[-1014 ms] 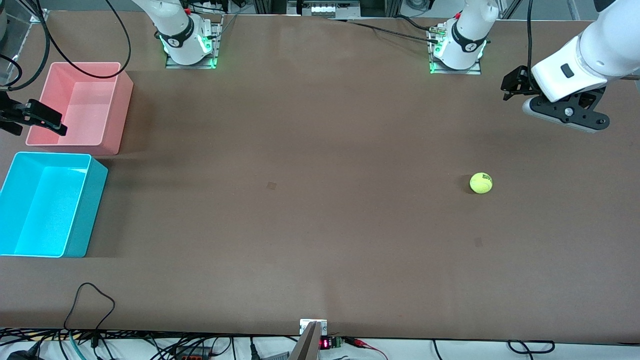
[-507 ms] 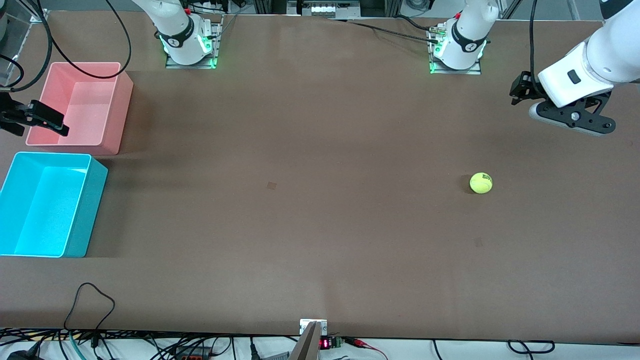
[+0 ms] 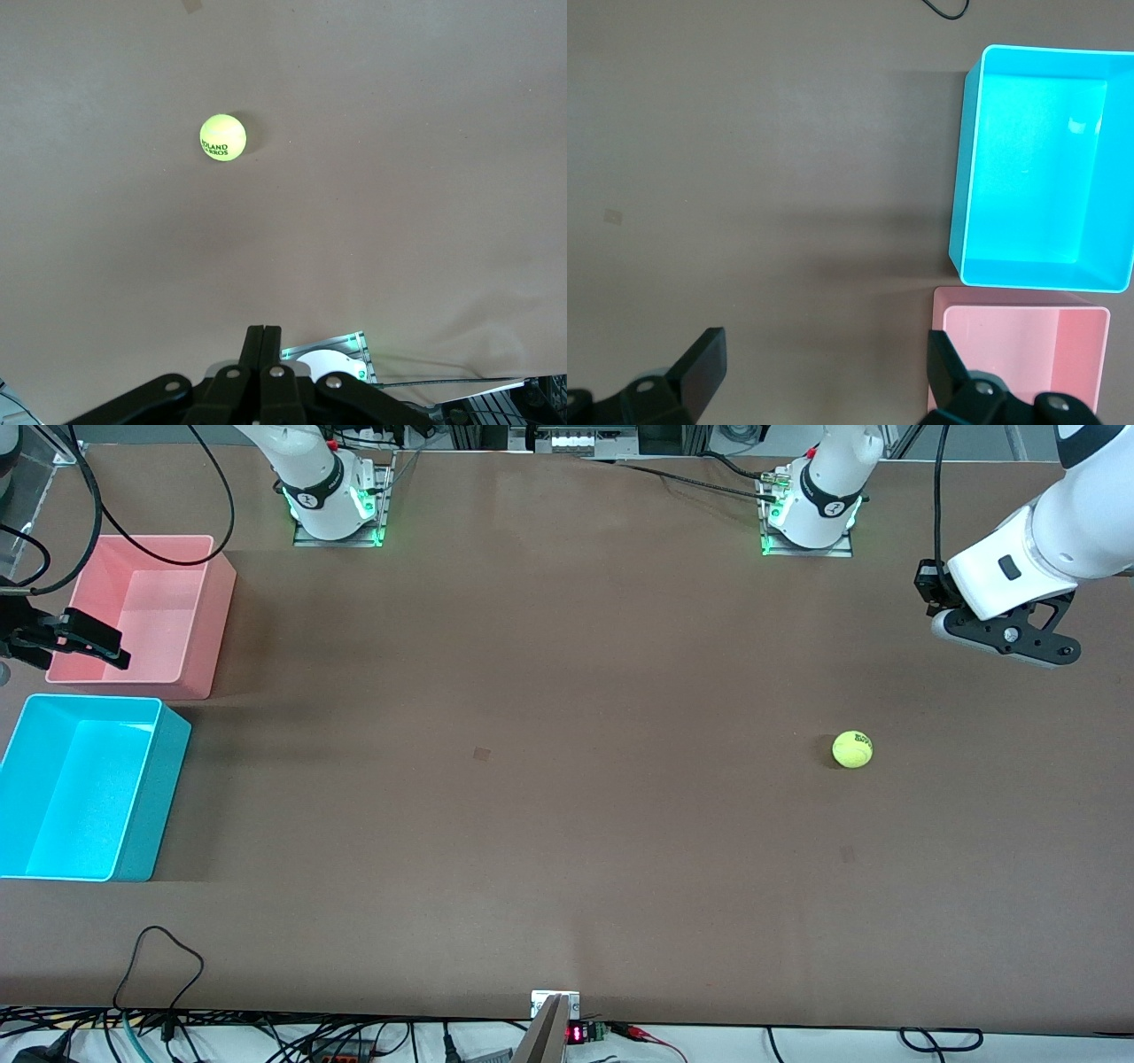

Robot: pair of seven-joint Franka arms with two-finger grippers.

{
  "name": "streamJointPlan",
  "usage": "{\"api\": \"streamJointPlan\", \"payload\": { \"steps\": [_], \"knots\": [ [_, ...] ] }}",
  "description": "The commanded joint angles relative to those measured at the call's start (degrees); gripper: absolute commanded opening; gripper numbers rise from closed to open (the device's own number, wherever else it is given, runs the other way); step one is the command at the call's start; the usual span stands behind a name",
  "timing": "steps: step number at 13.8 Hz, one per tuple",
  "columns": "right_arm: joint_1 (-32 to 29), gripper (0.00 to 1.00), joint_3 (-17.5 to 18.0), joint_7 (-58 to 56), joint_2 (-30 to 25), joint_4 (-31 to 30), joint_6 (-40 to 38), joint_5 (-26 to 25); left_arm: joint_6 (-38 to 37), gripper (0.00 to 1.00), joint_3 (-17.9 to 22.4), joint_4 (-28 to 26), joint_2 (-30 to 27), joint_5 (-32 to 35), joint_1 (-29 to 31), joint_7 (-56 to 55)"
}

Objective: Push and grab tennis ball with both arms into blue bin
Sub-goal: 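Move the left gripper behind the ball while the right gripper advances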

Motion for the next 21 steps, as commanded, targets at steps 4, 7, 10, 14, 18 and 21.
{"api": "streamJointPlan", "payload": {
  "steps": [4,7,10,14,18,21],
  "knots": [
    [0.26,1.0,0.31,0.26,1.21,-0.45,-0.21,-0.13,2.12,0.0,-0.03,-0.66,2.2,1.54,2.45,6.97],
    [0.26,1.0,0.31,-0.09,2.36,-0.54,-0.29,-0.13,7.39,0.0,-0.12,-4.35,2.12,5.92,2.99,16.38],
    [0.87,1.0,0.31,-0.26,3.41,-0.54,-1.7,-0.04,15.28,0.0,-0.12,-9.96,2.12,9.27,4.65,29.62],
    [2.37,1.0,0.31,-0.35,5.0,-0.54,-4.59,-0.31,26.01,0.0,-0.12,-16.83,2.47,12.34,6.51,49.23],
    [3.34,1.0,0.31,-0.44,5.17,-0.45,-4.78,-0.4,37.45,0.0,-0.03,-25.17,2.99,15.69,6.68,61.29],
    [3.51,1.0,0.22,0.26,6.57,-0.97,-4.78,-0.4,41.66,0.0,-0.12,-25.63,9.13,16.65,7.9,67.01]
  ]
}}
